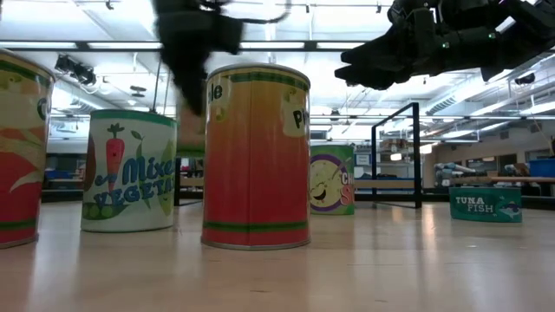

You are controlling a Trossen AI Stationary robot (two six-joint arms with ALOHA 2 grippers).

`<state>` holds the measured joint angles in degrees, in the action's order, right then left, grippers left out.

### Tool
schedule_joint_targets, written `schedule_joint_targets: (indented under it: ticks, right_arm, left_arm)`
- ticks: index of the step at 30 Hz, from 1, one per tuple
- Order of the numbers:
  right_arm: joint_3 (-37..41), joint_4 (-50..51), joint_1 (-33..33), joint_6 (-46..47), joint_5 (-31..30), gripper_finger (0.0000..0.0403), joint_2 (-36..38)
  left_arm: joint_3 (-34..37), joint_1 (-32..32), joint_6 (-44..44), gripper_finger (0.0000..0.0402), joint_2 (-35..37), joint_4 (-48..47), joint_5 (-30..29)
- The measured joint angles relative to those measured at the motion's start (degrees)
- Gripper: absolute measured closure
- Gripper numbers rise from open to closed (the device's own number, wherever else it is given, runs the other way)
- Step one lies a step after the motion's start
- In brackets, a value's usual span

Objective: Pick and place cans onto a shelf
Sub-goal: Put the canned oranges on the shelf

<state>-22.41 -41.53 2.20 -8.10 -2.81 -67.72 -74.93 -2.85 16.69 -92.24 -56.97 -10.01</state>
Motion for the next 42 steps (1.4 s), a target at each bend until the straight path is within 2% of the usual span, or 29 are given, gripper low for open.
schedule_joint_targets:
  ticks: [5,10,16,19,24,30,36,42]
  right_arm:
    - [0.00,0.08,-0.01,0.00,0.00,0.0031,0.00]
    - [0.04,2.07,-0.01,-2.09,-1.94,0.0031,1.33]
    - [0.02,10.52,-0.01,-3.00,-4.84,0.0031,8.38]
    - [0.02,15.32,-0.01,-2.46,-5.05,0.0031,12.11]
    - [0.04,19.81,-0.01,-2.18,-5.05,0.0031,15.00]
    - [0.02,19.38,-0.01,-2.34,-5.05,0.0031,14.82]
    - [0.02,19.20,-0.01,-2.20,-4.99,0.0031,14.88]
    - [0.02,18.73,-0.01,-1.97,-4.61,0.0031,14.88]
  left_arm:
    - [-13.40,4.30,-9.05,0.0084,-9.55,-1.53,-0.08]
    - [-25.31,9.58,-13.67,0.0083,-17.83,-6.65,-0.31]
    - [-36.72,16.15,-18.72,0.0082,-25.07,-8.02,0.31]
    - [-40.79,19.15,-20.68,0.0082,-27.55,-9.69,2.65]
    - [-40.50,23.84,-24.35,0.0082,-27.94,-9.56,5.20]
    - [-37.46,28.21,-25.79,0.0079,-27.81,-7.41,7.45]
    - [-33.26,28.98,-28.15,0.0051,-27.90,-5.18,7.94]
    - [-32.75,29.04,-29.07,0.0047,-27.92,-4.19,7.75]
